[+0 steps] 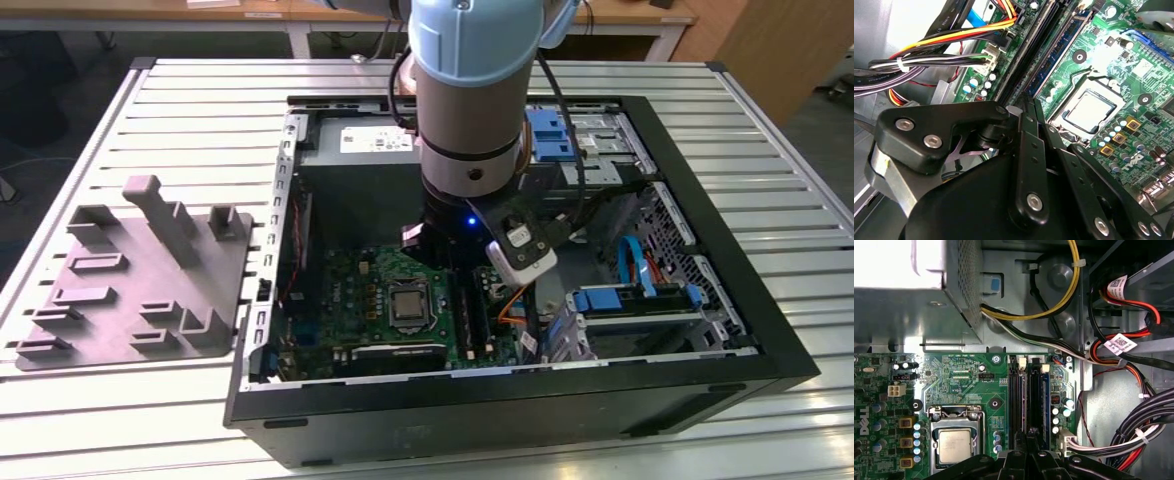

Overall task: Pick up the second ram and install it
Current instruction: 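Insert the second ram into the second slot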

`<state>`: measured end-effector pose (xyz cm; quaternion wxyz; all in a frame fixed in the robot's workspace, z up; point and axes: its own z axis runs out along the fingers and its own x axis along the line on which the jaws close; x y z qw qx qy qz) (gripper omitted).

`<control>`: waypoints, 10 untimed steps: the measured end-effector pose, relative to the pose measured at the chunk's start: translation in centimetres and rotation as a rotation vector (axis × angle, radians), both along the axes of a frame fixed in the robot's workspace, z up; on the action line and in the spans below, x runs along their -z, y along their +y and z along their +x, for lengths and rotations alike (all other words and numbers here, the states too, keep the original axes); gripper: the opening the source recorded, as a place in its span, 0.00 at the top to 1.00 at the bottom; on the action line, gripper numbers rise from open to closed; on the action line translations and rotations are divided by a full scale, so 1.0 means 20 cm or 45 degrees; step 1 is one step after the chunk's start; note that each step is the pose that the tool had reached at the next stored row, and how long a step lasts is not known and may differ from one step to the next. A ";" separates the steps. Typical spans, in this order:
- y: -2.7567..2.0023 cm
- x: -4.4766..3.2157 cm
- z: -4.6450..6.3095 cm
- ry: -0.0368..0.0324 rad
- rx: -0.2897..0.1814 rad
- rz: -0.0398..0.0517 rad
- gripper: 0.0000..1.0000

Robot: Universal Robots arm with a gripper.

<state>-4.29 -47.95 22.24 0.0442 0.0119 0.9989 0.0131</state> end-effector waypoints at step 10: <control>0.000 0.005 0.00 -0.0004 0.000 0.000 0.89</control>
